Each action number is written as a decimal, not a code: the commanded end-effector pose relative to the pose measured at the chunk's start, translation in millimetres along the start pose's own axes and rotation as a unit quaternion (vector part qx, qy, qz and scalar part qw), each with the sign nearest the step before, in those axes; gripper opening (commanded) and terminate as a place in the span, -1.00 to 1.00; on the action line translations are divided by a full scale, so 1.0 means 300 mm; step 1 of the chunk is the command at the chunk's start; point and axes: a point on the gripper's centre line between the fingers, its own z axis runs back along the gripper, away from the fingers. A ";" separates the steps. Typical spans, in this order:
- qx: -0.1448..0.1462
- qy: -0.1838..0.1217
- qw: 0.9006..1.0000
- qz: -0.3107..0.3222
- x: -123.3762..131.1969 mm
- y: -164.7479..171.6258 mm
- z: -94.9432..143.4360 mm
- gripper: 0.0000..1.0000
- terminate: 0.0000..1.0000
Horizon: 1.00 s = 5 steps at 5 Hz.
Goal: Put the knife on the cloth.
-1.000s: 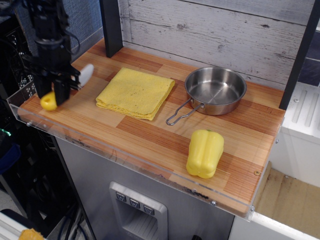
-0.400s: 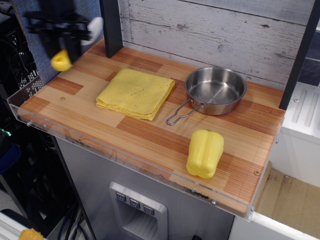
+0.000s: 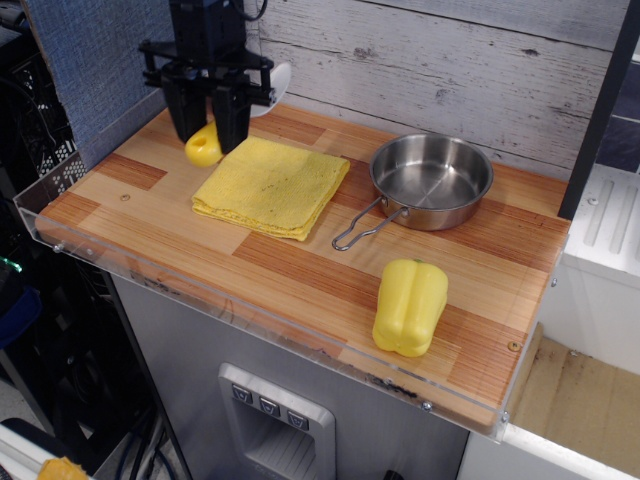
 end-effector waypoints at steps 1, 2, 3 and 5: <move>0.027 0.014 0.997 0.076 0.010 0.087 -0.059 -1.00 -1.00; 0.009 0.030 0.995 0.093 0.022 0.103 -0.110 -1.00 -1.00; 0.009 0.037 0.996 0.078 0.030 0.071 -0.143 -1.00 -1.00; 0.055 -0.083 0.995 0.022 0.024 -0.033 0.059 -1.00 -1.00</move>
